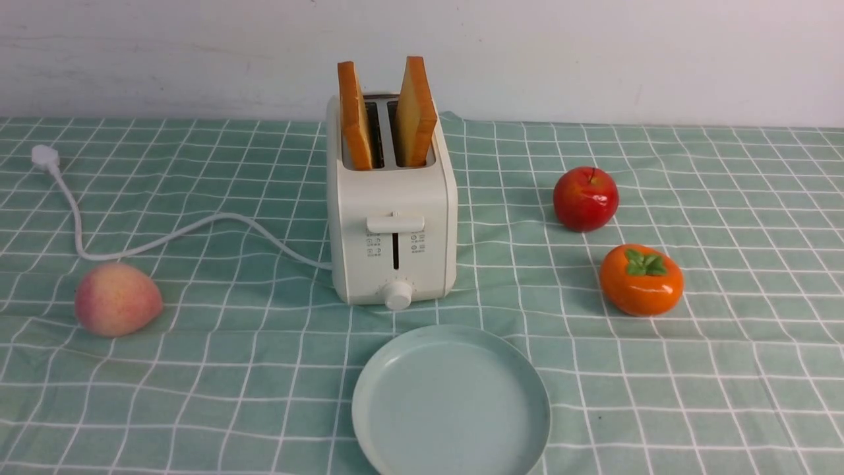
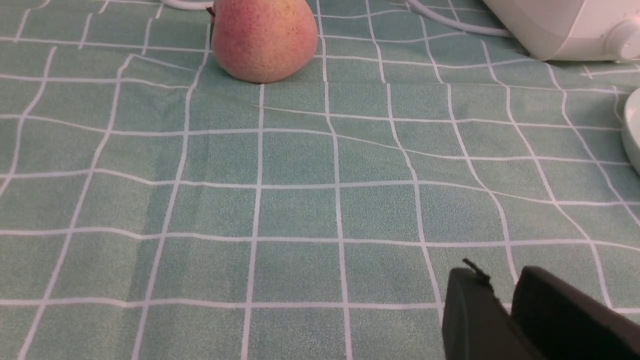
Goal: Take toasted bread from bread machine on blue coffee table place on plate.
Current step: 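Grasp the toast slice in the toaster and pull it up out of the slot with the right gripper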
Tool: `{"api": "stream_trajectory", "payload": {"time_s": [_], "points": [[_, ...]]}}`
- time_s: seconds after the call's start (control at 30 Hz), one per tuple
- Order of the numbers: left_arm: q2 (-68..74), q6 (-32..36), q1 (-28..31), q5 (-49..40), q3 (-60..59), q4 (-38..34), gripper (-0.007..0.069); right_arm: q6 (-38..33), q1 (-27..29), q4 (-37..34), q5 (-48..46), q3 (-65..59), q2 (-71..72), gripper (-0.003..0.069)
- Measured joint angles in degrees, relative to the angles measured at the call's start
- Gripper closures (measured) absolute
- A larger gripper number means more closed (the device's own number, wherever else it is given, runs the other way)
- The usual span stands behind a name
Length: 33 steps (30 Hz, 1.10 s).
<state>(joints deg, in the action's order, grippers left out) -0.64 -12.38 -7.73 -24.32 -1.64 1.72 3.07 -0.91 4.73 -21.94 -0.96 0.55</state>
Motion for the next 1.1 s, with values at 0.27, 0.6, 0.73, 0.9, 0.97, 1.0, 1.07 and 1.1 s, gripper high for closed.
{"api": "stream_trajectory", "payload": {"time_s": [0.27,0.6,0.73,0.9,0.97,1.0,1.07,1.1], "points": [[0.00,0.00,0.00,0.00,0.00,0.00,0.0501,0.00,0.00,0.77,2.27,-0.23,0.00,0.0419],[0.00,0.00,0.00,8.37,-0.13,0.00,0.0500,0.00,0.00,1.54,27.49,-0.45,0.00,0.0419],[0.00,0.00,0.00,13.74,-0.13,0.00,0.0498,0.00,0.00,1.61,32.71,-0.45,0.00,0.0419],[0.00,0.00,0.00,15.47,-0.13,0.00,0.0494,0.07,0.00,1.73,36.09,-0.45,0.00,0.0419],[0.00,-0.11,0.00,16.53,-0.13,-0.20,0.0492,1.44,0.00,1.68,39.23,-0.45,0.00,0.0419],[0.00,-0.44,0.00,17.67,-0.13,-0.53,0.0491,1.85,0.00,1.52,40.61,-0.45,0.00,0.0419],[0.00,-2.77,0.00,21.10,-0.13,-2.39,0.0490,4.50,0.00,0.70,45.66,-0.45,0.00,0.0419],[0.00,-4.87,0.00,23.96,-0.13,-3.94,0.0489,6.22,0.00,0.23,48.42,-0.45,0.00,0.0419]]}}
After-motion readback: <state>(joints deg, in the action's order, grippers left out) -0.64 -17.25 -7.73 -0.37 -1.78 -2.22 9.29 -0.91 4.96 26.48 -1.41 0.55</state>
